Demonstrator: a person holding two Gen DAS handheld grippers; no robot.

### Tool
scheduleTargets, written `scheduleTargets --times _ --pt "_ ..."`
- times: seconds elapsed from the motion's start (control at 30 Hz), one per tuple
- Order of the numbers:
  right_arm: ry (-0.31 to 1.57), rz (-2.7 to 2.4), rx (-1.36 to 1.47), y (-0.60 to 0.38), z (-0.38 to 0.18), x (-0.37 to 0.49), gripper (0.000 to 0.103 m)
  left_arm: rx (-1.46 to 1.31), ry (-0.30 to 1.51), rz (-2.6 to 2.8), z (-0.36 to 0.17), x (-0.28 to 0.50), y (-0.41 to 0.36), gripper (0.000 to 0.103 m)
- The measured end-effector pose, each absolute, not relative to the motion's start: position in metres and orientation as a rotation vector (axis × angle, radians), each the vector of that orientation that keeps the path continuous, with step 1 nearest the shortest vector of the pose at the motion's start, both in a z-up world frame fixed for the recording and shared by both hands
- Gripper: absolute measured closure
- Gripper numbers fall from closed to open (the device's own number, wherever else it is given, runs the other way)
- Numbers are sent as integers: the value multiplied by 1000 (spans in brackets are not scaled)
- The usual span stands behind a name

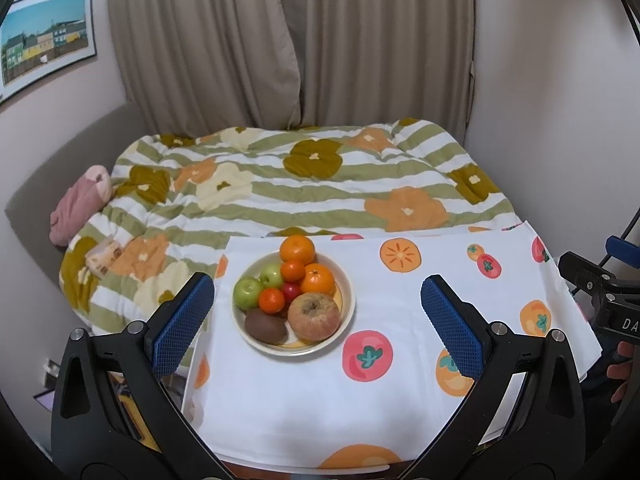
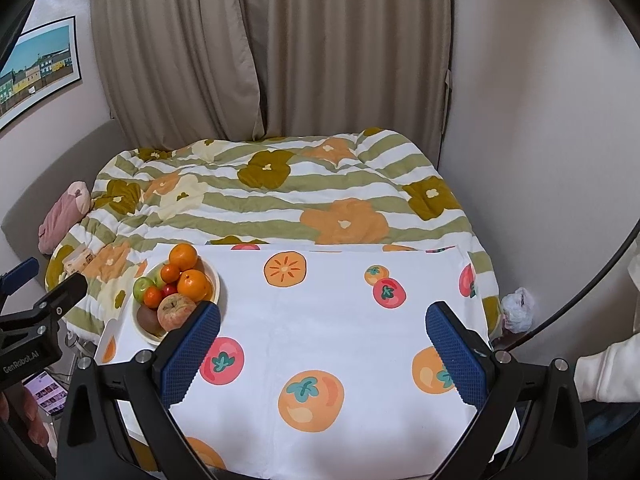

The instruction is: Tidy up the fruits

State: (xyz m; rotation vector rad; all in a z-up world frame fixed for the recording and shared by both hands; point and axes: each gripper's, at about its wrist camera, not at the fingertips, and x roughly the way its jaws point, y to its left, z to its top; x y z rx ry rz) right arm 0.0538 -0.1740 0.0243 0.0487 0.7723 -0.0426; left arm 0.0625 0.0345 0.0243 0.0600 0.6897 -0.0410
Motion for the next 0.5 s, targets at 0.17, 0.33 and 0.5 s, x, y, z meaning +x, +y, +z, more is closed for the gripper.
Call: scheduleTargets --times 0.17,0.33,0.5 --pt "771 -46 47 -175 24 54 0 58 688 -41 24 63 36 0" --pt "772 -46 46 -175 24 54 0 59 689 -40 24 64 36 0" --pt "770 -47 45 -176 24 54 0 61 686 -39 25 65 36 0"
